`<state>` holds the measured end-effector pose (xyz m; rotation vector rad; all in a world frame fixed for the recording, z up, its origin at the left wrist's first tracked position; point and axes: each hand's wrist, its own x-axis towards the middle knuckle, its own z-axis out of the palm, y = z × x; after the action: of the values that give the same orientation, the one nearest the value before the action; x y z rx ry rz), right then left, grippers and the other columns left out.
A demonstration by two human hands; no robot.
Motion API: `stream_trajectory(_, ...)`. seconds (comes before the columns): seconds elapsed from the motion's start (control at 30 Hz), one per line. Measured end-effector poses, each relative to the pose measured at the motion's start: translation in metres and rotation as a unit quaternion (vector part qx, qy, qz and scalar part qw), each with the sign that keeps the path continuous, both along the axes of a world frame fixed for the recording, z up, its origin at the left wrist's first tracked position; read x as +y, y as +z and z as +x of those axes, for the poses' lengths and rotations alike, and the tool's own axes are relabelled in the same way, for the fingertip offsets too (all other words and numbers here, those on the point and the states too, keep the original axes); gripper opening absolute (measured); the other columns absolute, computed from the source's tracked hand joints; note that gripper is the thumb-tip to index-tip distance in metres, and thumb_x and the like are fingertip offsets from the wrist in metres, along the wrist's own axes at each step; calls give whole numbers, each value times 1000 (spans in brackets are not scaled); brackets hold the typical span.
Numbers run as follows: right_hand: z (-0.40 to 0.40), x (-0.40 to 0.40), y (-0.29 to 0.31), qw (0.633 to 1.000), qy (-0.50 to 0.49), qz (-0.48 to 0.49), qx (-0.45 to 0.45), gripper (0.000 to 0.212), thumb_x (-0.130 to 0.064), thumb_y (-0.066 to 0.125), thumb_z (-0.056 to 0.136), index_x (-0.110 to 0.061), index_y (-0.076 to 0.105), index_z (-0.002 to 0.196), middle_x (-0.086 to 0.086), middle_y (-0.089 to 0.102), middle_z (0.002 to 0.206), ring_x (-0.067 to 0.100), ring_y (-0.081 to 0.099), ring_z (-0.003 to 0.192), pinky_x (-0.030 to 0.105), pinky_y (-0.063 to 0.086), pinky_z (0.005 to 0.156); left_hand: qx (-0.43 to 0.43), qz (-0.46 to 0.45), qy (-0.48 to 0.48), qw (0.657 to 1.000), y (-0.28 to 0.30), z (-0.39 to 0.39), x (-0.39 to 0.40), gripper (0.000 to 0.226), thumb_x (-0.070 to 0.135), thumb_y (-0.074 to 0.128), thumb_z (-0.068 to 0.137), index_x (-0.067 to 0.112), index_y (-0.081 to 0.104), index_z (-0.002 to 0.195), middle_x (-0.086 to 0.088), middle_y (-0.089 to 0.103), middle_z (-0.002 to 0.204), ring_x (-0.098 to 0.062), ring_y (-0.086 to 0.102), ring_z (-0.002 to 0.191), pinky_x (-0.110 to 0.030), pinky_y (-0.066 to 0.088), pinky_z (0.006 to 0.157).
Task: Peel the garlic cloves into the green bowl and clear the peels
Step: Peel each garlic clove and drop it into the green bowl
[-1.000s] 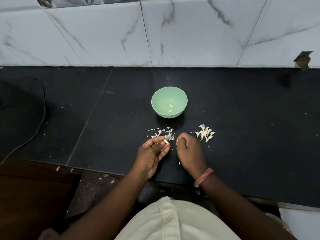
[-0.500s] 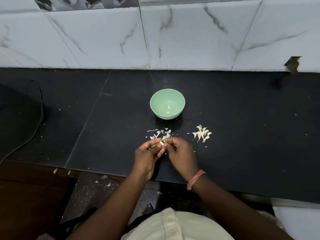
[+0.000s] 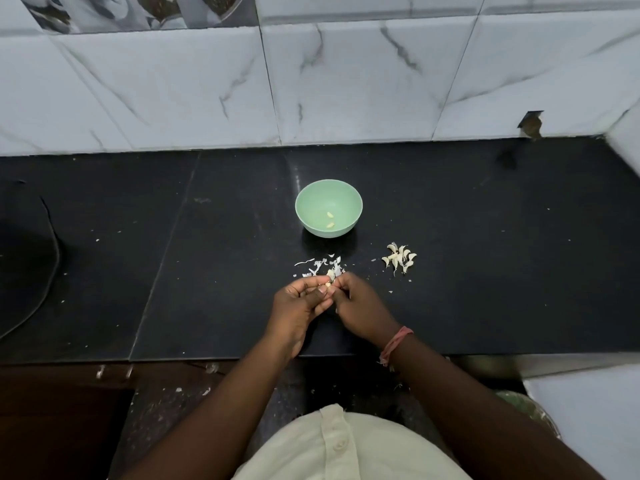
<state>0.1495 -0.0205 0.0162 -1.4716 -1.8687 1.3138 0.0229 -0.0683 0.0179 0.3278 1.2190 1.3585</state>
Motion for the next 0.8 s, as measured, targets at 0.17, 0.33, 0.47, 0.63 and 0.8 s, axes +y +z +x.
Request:
stream_trajectory(0.17, 4, -1, 3, 1000, 21, -7, -22, 8, -14, 55, 97, -15, 56, 89, 2, 64, 87, 19, 58, 84, 35, 47, 79, 17, 3, -31, 999, 4, 0, 0, 14, -6, 65, 88, 1, 71, 98, -12, 76, 88, -16, 72, 82, -25, 60, 80)
stream_trajectory(0.33, 9, 2, 9, 999, 28, 0, -32, 14, -11, 54, 97, -19, 52, 86, -3, 59, 80, 11, 52, 74, 26, 40, 66, 7, 10, -32, 999, 7, 4, 3, 14, -7, 65, 88, -2, 70, 101, -15, 75, 90, -17, 74, 82, -25, 60, 75)
stream_trajectory(0.47, 11, 6, 10, 999, 23, 18, -35, 11, -9, 54, 95, -16, 54, 86, -5, 58, 79, 5, 50, 70, 15, 37, 60, 9, 9, -25, 1000, 6, 6, 6, 13, -6, 64, 90, -2, 69, 101, -17, 75, 92, -20, 74, 85, -25, 59, 75)
stream_trajectory(0.63, 12, 9, 5, 999, 34, 7, -18, 8, -12, 54, 96, -13, 55, 88, -1, 61, 76, 12, 54, 69, 29, 44, 66, -5, 9, -9, 1000, 3, 6, 4, 15, -8, 63, 90, -5, 68, 104, -19, 75, 94, -21, 73, 88, -26, 59, 76)
stream_trajectory(0.8, 13, 14, 2, 998, 65, -16, 4, 11, -16, 52, 101, -14, 55, 91, -4, 59, 73, 5, 52, 63, 25, 39, 64, -3, 11, -6, 1000, 2, 3, 4, 16, -8, 63, 89, -3, 67, 104, -16, 74, 91, -19, 74, 84, -24, 59, 73)
